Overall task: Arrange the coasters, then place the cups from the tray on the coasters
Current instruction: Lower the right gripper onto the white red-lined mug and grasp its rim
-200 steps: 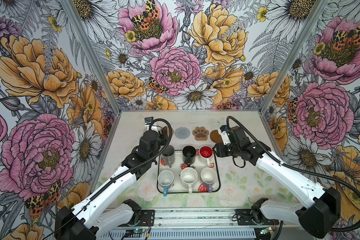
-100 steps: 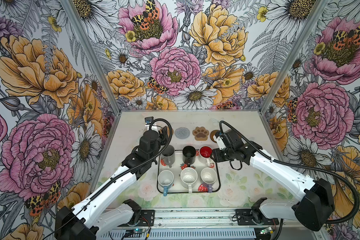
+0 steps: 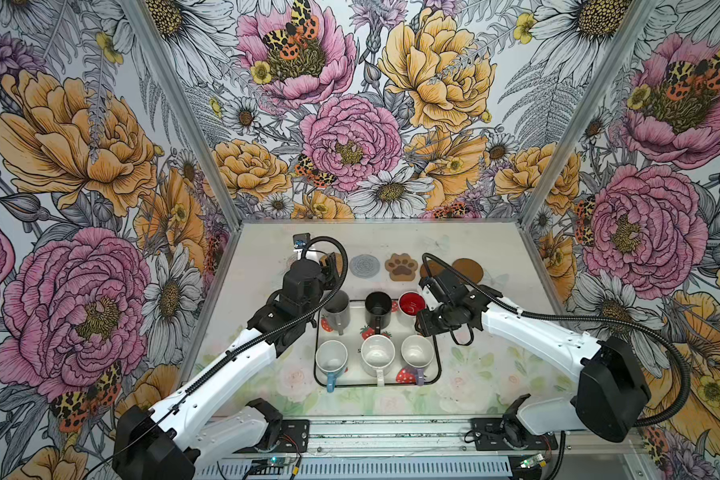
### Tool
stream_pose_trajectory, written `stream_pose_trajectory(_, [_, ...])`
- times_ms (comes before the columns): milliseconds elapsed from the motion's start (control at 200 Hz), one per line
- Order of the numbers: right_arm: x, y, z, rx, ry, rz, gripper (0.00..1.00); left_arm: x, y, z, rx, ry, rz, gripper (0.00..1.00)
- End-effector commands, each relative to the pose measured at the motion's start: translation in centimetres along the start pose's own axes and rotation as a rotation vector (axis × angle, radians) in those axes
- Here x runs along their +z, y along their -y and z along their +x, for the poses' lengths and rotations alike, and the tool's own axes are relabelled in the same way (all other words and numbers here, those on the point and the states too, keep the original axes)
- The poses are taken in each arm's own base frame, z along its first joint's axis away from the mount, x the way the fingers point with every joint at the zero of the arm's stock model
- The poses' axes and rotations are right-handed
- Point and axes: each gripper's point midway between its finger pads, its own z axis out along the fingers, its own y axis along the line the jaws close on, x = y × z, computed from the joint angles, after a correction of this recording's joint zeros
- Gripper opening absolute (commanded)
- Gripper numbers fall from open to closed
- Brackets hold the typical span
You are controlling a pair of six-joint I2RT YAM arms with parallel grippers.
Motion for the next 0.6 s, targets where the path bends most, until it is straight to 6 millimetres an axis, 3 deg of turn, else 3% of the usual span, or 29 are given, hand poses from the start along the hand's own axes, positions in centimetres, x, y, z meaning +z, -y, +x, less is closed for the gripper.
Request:
stream_pose_trajectory(0, [0.5, -0.3, -1.1, 0.008, 0.027, 0.005, 0.50, 0.1, -0.1, 0.0, 0.016, 0.011, -0.008, 0.58])
stream_pose_trajectory(595, [3.5, -0.6, -3.0, 0.046, 0.027, 0.005, 0.46, 0.5, -1.0, 0.5, 0.024, -0.002, -0.039, 0.58])
